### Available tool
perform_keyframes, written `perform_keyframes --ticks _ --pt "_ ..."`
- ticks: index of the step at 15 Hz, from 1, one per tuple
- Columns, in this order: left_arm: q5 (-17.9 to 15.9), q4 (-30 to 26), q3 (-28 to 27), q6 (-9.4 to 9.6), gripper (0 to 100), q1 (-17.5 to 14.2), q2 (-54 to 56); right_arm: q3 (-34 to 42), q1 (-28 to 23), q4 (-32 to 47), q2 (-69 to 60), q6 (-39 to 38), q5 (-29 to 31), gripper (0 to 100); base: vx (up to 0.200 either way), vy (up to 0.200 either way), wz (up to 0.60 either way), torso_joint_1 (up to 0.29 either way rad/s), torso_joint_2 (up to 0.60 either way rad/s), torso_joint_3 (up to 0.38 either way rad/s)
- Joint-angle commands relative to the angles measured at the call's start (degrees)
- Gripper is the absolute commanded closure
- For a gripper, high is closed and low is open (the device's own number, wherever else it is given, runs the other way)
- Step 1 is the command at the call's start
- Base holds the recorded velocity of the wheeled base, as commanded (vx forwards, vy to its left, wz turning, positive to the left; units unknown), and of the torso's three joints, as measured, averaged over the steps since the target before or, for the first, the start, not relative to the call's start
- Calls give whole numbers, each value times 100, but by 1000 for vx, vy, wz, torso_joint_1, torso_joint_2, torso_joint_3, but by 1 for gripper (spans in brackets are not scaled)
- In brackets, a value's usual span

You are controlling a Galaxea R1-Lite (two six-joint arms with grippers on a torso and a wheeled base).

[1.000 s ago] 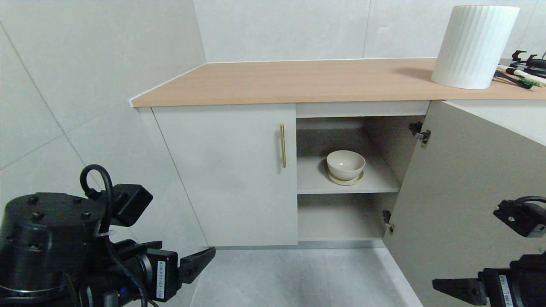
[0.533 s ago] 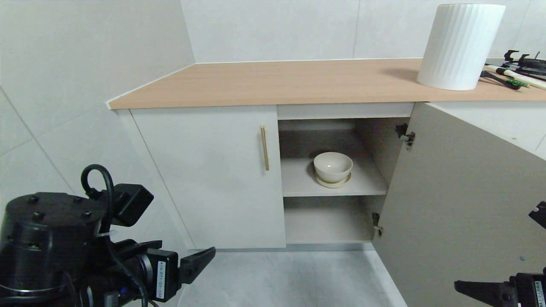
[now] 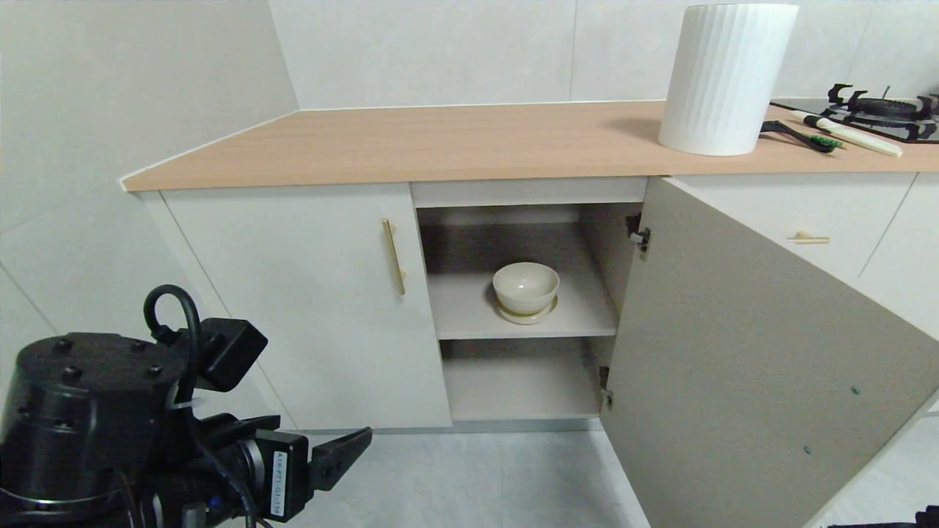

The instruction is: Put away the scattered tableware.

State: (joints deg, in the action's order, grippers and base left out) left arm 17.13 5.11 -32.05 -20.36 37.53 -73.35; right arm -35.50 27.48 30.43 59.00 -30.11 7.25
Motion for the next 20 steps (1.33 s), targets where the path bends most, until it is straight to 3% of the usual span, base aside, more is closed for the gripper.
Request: perform_keyframes --ticks 1,3,7,11,16,20 --pt "1 8 6 -3 0 -1 -21 -36 -32 77 -258 -65 -31 0 0 0 0 0 0 0" --pt "1 8 6 -3 0 -1 -13 -71 -252 77 -390 -162 -22 0 0 0 0 0 0 0" --pt "1 8 6 -12 0 -1 -4 -194 -1860 -555 -416 260 -13 0 0 0 0 0 0 0" --pt "1 8 6 -12 0 -1 -4 -326 -2862 -652 -416 717 -40 0 0 0 0 0 0 0" --pt "1 8 6 -12 0 -9 5 -405 -3258 -538 -495 1016 -49 0 0 0 0 0 0 0" --pt "1 8 -3 -12 0 -9 31 -229 -3258 -1276 24 981 -49 0 0 0 0 0 0 0"
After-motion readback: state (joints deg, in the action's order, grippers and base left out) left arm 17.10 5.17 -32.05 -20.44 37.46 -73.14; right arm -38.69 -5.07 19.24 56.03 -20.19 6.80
